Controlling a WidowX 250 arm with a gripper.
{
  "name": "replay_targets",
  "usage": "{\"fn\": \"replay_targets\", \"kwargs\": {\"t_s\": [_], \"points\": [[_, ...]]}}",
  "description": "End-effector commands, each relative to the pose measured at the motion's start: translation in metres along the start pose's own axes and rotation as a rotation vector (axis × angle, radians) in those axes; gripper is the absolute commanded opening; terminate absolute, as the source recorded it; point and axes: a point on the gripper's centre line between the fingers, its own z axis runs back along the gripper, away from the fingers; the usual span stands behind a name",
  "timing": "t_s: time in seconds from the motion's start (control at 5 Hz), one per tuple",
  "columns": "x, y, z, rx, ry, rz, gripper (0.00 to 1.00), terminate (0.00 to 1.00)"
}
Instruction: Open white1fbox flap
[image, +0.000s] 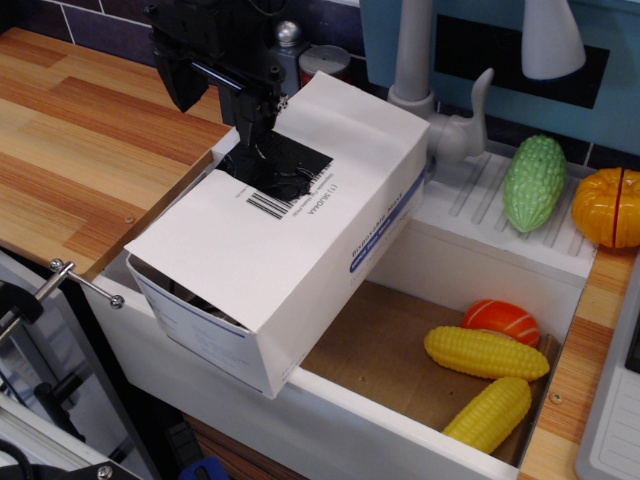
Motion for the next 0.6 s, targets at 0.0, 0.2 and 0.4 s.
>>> {"fn": "replay_targets", "kwargs": {"t_s": [0.0, 0.2, 0.4], "points": [[0.0000, 0.0000, 0.0000, 0.000, 0.000, 0.000, 1.00, 0.00], [0.0021, -0.0001, 0.0031, -0.144, 0.007, -0.039, 1.00, 0.00], [0.0007, 0.0023, 0.0000, -0.232, -0.028, -0.077, 1.00, 0.00]]}}
